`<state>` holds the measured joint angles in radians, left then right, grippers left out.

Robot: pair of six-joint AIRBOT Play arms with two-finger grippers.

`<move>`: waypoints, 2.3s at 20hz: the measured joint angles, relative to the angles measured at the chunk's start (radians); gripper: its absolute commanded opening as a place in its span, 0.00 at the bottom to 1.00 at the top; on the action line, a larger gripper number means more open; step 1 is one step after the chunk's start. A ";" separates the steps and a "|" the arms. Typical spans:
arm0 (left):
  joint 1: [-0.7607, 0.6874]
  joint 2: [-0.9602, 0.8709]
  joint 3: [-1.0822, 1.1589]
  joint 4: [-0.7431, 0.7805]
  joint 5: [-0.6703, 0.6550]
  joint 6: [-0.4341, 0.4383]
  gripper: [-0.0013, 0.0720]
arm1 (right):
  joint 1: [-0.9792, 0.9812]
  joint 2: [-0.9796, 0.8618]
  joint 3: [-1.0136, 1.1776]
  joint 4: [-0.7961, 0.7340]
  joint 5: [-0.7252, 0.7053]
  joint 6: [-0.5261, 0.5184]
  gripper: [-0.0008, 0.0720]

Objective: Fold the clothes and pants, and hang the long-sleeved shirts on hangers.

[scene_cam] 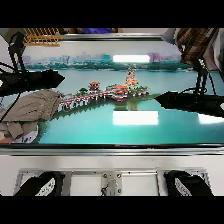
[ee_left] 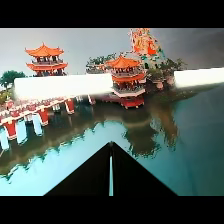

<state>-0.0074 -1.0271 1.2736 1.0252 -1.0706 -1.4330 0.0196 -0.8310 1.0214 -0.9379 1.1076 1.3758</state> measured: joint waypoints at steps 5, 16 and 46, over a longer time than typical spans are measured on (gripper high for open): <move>0.000 0.000 0.000 0.000 0.000 0.000 0.03 | 0.000 0.000 0.000 0.000 0.000 0.000 0.04; 0.052 -0.034 -0.002 0.281 0.055 0.050 0.98 | 0.000 0.000 0.000 0.000 0.000 0.000 0.04; 0.134 -0.290 -0.011 0.729 0.227 -0.149 0.03 | 0.000 0.000 0.000 0.000 0.000 0.000 0.04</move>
<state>0.1261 -1.3170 1.2625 1.7546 -0.8436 -1.5822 0.0196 -0.8310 1.0214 -0.9379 1.1076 1.3758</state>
